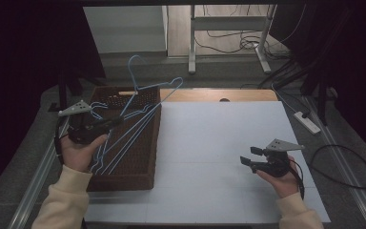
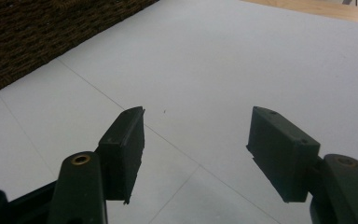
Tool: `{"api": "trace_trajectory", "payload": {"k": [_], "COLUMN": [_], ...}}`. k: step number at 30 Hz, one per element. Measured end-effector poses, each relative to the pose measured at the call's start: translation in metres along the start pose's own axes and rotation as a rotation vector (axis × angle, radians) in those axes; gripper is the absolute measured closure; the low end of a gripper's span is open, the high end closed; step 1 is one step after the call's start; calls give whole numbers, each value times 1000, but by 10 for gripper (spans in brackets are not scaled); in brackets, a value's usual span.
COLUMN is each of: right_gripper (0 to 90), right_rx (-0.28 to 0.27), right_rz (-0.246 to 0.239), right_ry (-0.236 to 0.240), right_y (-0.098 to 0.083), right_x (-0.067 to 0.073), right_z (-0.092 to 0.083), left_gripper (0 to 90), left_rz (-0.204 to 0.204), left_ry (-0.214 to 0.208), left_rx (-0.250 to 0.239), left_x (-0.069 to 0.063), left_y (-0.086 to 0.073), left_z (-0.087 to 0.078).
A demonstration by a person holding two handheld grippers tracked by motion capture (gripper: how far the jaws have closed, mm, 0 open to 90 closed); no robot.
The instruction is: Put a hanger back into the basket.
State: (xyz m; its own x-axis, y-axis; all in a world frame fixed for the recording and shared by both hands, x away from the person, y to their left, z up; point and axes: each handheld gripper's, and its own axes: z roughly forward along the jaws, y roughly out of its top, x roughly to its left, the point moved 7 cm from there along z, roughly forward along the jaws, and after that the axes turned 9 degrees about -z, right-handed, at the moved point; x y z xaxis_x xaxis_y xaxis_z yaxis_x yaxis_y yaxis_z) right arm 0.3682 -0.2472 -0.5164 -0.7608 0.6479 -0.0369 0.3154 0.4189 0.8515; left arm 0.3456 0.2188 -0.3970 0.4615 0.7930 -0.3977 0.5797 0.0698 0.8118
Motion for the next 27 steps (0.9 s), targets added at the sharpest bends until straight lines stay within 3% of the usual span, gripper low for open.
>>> {"api": "trace_trajectory", "payload": {"k": [15,27], "right_gripper": [365,362], "right_rx": [14,16], "right_rz": [0,0], "right_ry": [-3,-8], "right_y": [-2,-2], "right_x": [0,-1], "right_z": [1,2], "left_gripper": [869,869], "left_rz": [-57,-73], "left_ry": [51,69], "left_rx": [-11,-16], "left_x": [36,46], "left_y": [-10,-12], "left_z": [-11,-24]}}
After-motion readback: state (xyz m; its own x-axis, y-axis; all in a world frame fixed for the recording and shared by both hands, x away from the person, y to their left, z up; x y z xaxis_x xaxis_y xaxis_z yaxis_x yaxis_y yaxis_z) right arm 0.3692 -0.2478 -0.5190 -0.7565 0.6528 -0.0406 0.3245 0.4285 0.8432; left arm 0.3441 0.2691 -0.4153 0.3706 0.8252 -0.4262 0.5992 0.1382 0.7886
